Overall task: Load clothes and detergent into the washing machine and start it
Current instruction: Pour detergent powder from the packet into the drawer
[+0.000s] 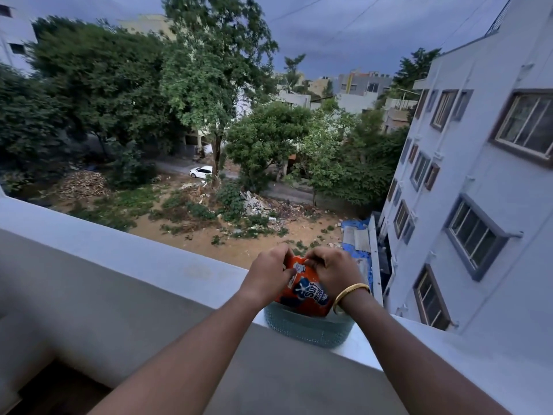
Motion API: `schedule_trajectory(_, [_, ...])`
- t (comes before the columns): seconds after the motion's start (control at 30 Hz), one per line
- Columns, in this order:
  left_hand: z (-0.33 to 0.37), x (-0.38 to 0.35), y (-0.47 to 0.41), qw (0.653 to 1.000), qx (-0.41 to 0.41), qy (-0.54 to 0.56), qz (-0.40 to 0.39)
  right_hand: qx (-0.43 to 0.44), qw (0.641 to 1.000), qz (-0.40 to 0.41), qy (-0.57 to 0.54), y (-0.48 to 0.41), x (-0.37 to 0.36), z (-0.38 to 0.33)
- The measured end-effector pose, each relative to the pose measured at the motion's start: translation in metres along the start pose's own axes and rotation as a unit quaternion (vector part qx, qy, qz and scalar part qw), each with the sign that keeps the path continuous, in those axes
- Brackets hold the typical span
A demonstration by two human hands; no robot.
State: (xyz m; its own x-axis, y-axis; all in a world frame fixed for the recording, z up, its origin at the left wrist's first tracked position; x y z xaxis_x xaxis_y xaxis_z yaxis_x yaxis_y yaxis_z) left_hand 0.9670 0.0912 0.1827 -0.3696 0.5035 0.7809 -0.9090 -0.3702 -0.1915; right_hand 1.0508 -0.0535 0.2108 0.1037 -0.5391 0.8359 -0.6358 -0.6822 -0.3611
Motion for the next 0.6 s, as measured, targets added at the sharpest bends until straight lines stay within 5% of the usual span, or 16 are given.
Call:
schedule_trajectory(0.2, [-0.005,0.005,0.024,0.992,-0.023,-0.125,-0.006,0.035,0.999,-0.012,0.021,0.023,-0.011,-0.014])
schedule_trajectory(0.6, [-0.018,0.007,0.087,0.994,-0.082,-0.062,0.023,0.063,0.993,-0.084,0.054,0.075,-0.017,-0.017])
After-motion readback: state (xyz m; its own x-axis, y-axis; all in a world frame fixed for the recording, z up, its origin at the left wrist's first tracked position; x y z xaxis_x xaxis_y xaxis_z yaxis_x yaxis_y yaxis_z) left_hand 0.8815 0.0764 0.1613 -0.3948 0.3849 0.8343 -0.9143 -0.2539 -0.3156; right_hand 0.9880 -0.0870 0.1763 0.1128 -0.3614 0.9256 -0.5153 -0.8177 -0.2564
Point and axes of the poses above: each hand's wrist, its own y-axis away from the middle knuckle, its own x-axis out of the back of the hand, z = x × y, the point moved 5 cm from there along -y, towards the middle knuckle, and after that the axes turned 5 degrees about -z, right-handed, at the moved point
